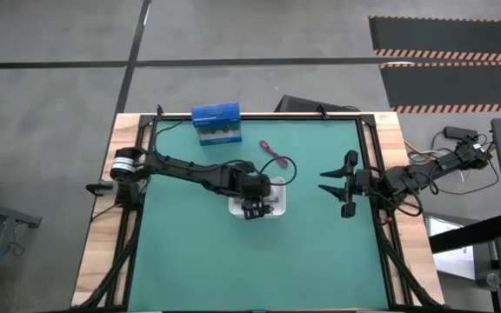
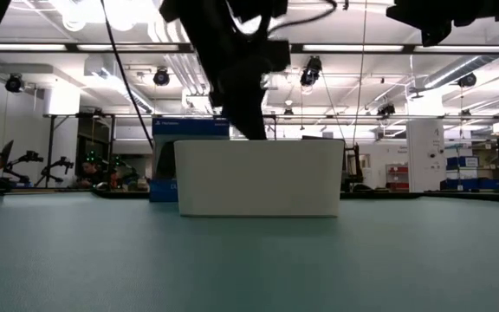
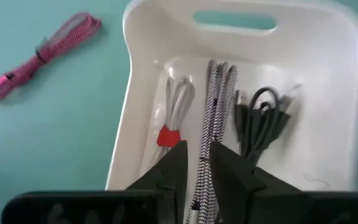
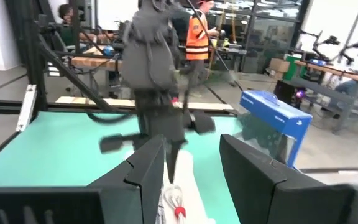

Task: Pick and place USB-C Cables
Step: Put the pink black charger cable into the white bin

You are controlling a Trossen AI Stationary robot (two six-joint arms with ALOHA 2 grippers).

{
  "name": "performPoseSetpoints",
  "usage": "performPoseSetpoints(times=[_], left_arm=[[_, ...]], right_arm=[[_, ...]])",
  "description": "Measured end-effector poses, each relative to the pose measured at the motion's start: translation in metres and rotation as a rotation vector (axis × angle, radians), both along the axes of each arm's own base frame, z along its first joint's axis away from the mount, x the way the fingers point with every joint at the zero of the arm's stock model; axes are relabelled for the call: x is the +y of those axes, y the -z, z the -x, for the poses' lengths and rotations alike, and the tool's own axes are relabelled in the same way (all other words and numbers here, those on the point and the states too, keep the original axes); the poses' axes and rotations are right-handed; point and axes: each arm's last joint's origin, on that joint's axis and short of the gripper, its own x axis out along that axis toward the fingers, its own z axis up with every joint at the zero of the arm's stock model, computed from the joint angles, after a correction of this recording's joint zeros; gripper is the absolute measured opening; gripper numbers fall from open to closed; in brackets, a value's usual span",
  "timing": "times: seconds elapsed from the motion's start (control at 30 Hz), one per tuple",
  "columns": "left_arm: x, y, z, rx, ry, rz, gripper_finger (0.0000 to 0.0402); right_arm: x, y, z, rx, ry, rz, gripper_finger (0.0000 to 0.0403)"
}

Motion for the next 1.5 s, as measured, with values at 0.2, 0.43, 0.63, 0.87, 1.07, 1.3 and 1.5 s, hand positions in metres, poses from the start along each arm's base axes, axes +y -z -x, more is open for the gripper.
performPoseSetpoints(times=[0.2,0.43,0.63,0.87,1.07,1.3,1.5], left_arm=[[-0.011,-0.027,0.01,-0.082,0.06,-0.013,0.0052],[-0.038,-0.049,0.015,-0.229,0.201,-0.053,0.0052],[-0.06,-0.043,0.024,-0.371,0.329,-0.1,0.0052],[-0.057,-0.056,0.053,-0.504,0.334,-0.099,0.0052],[-0.05,-0.082,0.081,-0.693,0.364,-0.163,0.0052],[-0.04,-0.093,0.11,-0.781,0.318,-0.255,0.0052],[-0.032,-0.093,0.128,-0.775,0.203,-0.331,0.0052]], right_arm=[[0.0,0.003,-0.002,0.021,0.04,-0.02,0.0146],[0.002,0.008,-0.009,0.054,0.042,-0.037,0.0146],[0.005,0.015,-0.017,0.093,0.071,-0.055,0.0146],[0.008,0.025,-0.026,0.141,0.105,-0.116,0.0146],[0.009,0.033,-0.035,0.156,0.15,-0.18,0.0146],[0.007,0.028,-0.046,0.131,0.19,-0.277,0.0146],[0.0,0.013,-0.06,0.129,0.25,-0.293,0.0146]])
